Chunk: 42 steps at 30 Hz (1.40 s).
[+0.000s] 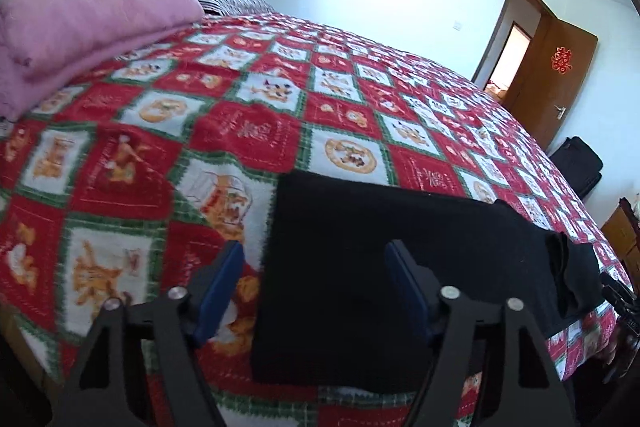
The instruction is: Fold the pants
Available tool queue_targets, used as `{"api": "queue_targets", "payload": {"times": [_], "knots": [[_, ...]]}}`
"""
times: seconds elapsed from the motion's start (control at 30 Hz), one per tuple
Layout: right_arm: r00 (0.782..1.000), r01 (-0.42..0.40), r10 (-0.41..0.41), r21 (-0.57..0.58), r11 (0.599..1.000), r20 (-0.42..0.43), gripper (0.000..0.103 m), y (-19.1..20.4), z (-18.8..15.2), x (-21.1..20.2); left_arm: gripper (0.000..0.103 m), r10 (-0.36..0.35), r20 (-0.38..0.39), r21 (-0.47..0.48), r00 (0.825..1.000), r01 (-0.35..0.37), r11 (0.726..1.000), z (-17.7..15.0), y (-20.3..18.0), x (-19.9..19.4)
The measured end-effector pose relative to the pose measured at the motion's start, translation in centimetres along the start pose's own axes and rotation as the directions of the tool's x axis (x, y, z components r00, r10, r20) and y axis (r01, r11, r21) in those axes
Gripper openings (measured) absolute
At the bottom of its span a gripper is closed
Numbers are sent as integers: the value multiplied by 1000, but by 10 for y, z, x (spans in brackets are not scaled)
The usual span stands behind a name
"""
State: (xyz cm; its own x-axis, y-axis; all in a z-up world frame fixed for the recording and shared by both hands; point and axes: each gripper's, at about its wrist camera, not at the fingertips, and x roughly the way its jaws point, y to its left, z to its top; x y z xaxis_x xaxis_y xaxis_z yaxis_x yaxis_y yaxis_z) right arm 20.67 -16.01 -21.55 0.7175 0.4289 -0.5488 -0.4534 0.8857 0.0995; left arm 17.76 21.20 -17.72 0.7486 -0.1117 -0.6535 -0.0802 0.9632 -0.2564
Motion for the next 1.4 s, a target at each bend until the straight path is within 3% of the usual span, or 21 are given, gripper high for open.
{"api": "queue_targets", "payload": {"times": [0.13, 0.37, 0.53, 0.57, 0.73, 1.0, 1.1, 1.17, 1.23, 1.4], "knots": [[1000, 4, -4, 0, 1000, -7, 58, 1, -1, 1, 65, -14, -40, 2, 999, 14, 1000, -4, 0, 14], [1000, 2, -2, -12, 1000, -5, 59, 4, -2, -1, 65, -2, -33, 19, 999, 2, 1000, -5, 1, 16], [1000, 0, 0, -22, 1000, -5, 59, 7, -2, -1, 65, -47, -60, 6, 997, 48, 999, 2, 7, 23], [1000, 2, -3, -25, 1000, -5, 59, 7, -2, -1, 59, -50, -62, 0, 997, 51, 999, 3, 7, 21], [1000, 6, -6, -29, 1000, -10, 59, 9, -3, 1, 54, 2, -38, 74, 999, 0, 997, -3, -4, 14], [1000, 16, -17, -48, 999, -23, 59, 13, -5, 4, 54, -136, -61, -48, 989, 133, 990, 6, 19, 24], [1000, 19, -20, -51, 999, -21, 59, 14, -5, 4, 43, -130, -74, -29, 989, 128, 991, 7, 16, 21], [1000, 23, -24, -51, 998, -13, 59, 14, -5, 2, 17, -143, -53, -59, 988, 140, 988, 10, 17, 13], [1000, 25, -25, -48, 999, -8, 59, 14, -4, 1, 16, -172, -6, -62, 985, 172, 983, 11, 13, -2], [1000, 26, -27, -46, 999, -10, 59, 13, -4, 1, 14, -241, 20, -71, 970, 242, 968, 14, 1, -18]]}}
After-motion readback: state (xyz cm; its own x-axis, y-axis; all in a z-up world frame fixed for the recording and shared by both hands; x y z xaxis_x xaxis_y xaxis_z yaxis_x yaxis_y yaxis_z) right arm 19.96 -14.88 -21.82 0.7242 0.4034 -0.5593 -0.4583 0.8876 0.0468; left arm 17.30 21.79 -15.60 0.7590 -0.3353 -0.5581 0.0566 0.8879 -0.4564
